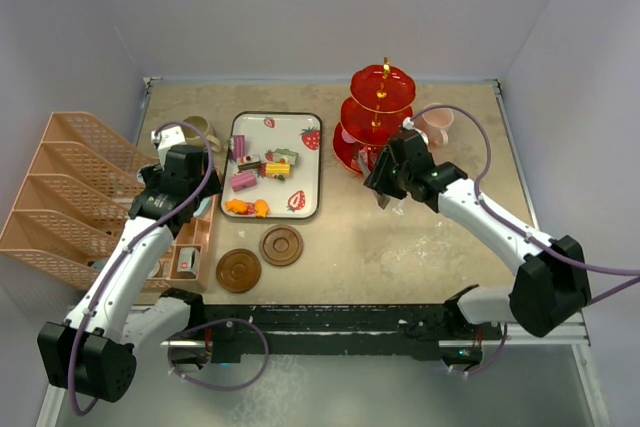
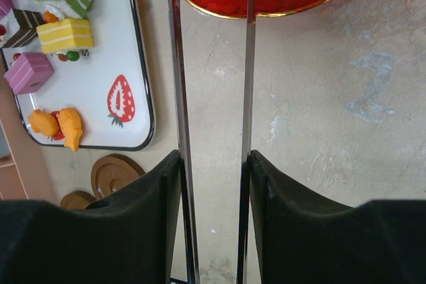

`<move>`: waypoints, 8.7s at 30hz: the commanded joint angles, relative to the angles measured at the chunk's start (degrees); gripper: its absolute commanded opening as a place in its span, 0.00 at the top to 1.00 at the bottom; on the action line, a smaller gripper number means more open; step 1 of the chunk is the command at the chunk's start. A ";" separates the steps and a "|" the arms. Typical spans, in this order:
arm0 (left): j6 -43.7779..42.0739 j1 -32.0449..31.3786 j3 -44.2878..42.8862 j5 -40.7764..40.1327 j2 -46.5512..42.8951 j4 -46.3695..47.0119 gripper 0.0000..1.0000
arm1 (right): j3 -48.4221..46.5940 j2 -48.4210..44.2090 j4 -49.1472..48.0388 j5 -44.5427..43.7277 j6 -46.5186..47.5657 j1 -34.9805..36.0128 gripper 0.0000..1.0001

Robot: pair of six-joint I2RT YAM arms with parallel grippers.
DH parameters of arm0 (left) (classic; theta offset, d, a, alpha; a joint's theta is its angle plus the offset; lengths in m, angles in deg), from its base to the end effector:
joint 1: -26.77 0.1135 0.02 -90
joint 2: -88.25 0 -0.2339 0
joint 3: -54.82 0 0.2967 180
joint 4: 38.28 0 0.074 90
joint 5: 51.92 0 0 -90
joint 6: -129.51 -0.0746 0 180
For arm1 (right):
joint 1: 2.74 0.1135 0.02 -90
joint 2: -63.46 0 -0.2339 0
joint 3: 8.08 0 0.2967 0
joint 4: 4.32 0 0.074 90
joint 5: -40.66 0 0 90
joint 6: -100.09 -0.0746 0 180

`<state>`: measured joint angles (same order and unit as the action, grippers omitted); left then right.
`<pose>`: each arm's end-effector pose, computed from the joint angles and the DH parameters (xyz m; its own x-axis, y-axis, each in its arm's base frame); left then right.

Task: Serve the afternoon tea
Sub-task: Place the desert on the desert table, then adjust the dessert on the tray, then pick up the desert from the tray.

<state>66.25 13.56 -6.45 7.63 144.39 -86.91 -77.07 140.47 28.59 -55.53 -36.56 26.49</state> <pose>0.2866 -0.0284 0.2391 -0.5261 -0.2749 -0.8048 -0.4452 0.8953 -0.0148 0.3296 0.1752 0.2030 -0.6938 0.4402 -0.5700 0.1313 0.8555 0.5009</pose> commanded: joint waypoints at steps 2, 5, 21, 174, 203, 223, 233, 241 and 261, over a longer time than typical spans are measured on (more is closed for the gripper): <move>-0.90 -0.23 0.04 -0.71 -0.15 1.98 0.06 | -1.72 -5.13 1.25 1.87 1.51 -0.14 0.55; -0.90 -0.23 0.04 -0.69 -0.15 1.92 0.06 | -0.02 -7.54 1.19 3.92 1.84 -0.14 0.56; -0.56 -0.23 -0.29 -2.04 -0.26 1.24 0.06 | -0.23 -9.96 -1.94 16.33 8.42 -0.14 0.57; 0.04 -0.15 -0.49 -5.84 -3.20 0.65 0.06 | -80.38 59.93 18.00 0.29 28.76 17.83 0.56; -0.11 -0.15 -0.42 -5.14 -3.60 0.72 0.06 | -79.77 60.37 16.91 -2.06 27.14 17.77 0.57; -0.20 -0.15 -0.46 -4.84 -4.33 0.90 0.06 | -77.45 59.71 15.90 -1.50 26.66 17.73 0.62; -0.11 -0.12 -0.47 -5.39 -3.95 0.76 0.06 | -76.00 58.15 15.98 -5.04 25.28 17.72 0.64; -0.09 -0.10 -0.42 -5.18 -3.77 0.89 0.06 | -72.22 54.83 16.68 -8.71 24.56 17.67 0.65; -0.21 -0.15 -0.36 -4.63 -3.46 0.99 0.06 | -74.86 56.70 17.80 -6.37 24.42 16.76 0.57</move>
<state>66.34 13.56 -6.43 3.34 141.04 -87.35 -148.76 199.57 46.33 -61.78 -11.58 43.67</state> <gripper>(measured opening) 0.942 0.439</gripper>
